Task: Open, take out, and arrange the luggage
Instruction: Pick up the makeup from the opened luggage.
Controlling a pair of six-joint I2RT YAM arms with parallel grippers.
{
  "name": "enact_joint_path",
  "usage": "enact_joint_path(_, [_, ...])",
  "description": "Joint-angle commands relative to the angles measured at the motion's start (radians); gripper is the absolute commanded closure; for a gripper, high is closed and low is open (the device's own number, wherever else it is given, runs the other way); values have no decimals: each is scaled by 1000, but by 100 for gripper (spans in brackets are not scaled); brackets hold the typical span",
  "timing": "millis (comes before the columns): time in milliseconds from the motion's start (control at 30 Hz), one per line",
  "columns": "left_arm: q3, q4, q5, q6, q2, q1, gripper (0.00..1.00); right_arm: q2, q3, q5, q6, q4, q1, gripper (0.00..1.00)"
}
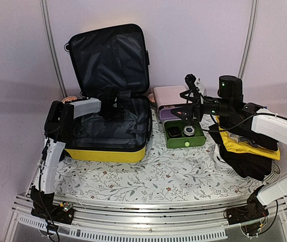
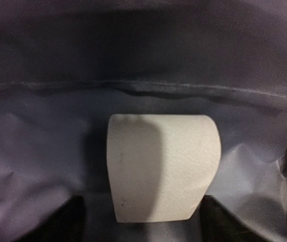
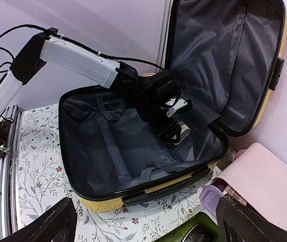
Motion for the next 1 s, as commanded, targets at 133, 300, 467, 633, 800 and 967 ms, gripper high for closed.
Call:
enact_joint_path(133, [40,29,79,49,23,20,51,-32,-10,17,3,31,0,1])
enact_joint_path(300, [28,21,112,77,-17,24,61,-56,-9,48,-23,14,0,1])
enact_joint_path(467, [-88,65,219,92,-173,23,62,-73,-7,51,-23,11,0,1])
enact_joint_path(633, [-335,274,682,39,-414,25,63,-62,8,30,55,26,-1,1])
enact_joint_path(800, [-652,813,1109,-316,-627,15,64,-2,93,41,247,-52,-8,1])
enact_joint_path(967, [-841,1395,1153,-721,-710,-50,62,41,123,-59,297,-15,-3,1])
